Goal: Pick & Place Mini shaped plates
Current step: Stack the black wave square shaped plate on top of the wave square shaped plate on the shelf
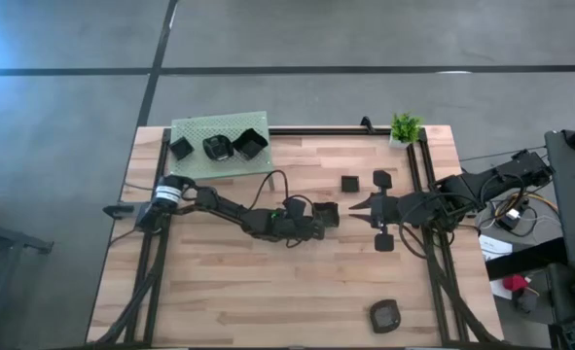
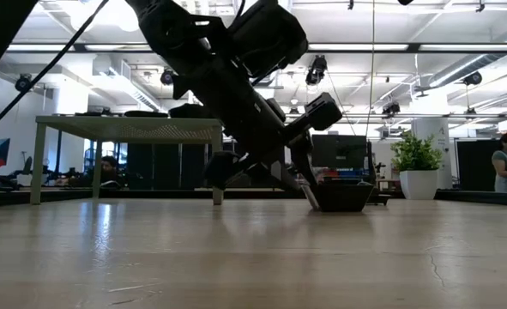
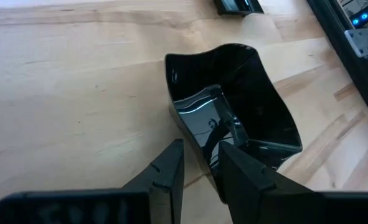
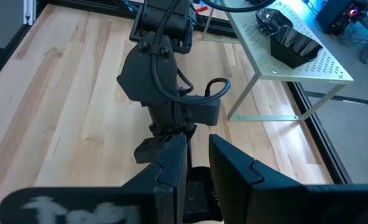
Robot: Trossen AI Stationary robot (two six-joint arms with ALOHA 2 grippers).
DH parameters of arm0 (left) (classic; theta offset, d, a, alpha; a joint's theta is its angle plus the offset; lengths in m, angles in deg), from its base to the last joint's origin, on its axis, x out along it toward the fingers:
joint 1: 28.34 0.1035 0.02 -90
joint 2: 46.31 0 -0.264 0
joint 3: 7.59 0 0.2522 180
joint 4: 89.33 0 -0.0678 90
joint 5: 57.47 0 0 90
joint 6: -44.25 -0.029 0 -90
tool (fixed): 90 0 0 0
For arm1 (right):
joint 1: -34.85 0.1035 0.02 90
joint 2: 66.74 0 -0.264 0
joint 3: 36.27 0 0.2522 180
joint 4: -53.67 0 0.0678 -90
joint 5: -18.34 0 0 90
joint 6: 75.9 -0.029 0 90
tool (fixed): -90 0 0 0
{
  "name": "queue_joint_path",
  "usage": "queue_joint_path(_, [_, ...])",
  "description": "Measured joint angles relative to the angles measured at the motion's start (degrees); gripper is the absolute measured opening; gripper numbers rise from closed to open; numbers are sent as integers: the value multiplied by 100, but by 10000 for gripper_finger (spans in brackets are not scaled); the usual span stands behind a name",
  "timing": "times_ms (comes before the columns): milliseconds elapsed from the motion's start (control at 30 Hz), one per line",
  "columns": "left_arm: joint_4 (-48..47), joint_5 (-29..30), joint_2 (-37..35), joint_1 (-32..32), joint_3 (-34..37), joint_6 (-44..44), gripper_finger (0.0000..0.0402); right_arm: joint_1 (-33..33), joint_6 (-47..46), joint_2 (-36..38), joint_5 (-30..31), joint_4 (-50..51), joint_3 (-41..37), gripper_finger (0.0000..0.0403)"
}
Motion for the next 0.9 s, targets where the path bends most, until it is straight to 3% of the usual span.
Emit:
queue_joint_path(500, [-2, 9, 0, 58, 0, -48, 87, 0, -2, 0, 0, -1, 0, 63])
queue_joint_path(900, [-239, -37, 0, 68, 0, -304, 8, 0, -7, 0, 0, -2, 0, 63])
